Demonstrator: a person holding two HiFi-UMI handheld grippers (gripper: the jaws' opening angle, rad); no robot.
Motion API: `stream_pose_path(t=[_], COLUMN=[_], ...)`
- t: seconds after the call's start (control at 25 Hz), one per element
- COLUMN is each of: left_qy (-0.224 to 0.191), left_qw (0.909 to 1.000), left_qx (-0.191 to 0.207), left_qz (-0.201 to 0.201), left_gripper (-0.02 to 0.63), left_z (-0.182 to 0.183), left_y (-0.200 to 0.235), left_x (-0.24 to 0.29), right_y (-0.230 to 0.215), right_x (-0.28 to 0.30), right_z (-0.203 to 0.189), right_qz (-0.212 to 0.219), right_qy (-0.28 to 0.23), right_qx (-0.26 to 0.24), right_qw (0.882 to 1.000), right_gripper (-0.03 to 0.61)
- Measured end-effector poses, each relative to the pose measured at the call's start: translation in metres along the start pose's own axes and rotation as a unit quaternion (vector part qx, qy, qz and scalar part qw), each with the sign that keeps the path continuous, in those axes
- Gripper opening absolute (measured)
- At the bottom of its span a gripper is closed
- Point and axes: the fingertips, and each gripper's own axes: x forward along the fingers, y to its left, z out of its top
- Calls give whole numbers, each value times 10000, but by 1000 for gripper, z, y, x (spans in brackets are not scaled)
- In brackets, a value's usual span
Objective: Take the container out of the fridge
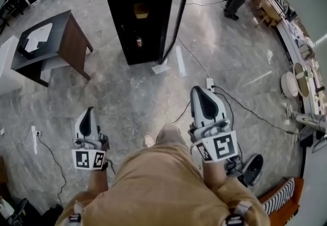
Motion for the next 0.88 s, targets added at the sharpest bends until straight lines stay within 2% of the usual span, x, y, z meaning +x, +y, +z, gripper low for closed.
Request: stream_pose_path(t=[0.2,0.44,0.88], left_qy=[115,229,261], left_qw=[9999,9997,9994], left_qx=[-41,-25,186], left_qz=[-6,117,105], left_gripper=[2,2,2], left_z=[-7,-20,-31], left_y=[7,25,34], left_x=[10,40,166], right_y=[-1,-11,-88], right_x=[16,64,167], right_z=[-9,-28,-48], right_qz=[46,269,446], right_qy=[88,122,130], right_qx=[51,178,288], right_qw=[9999,9994,9985], right_gripper=[0,0,0])
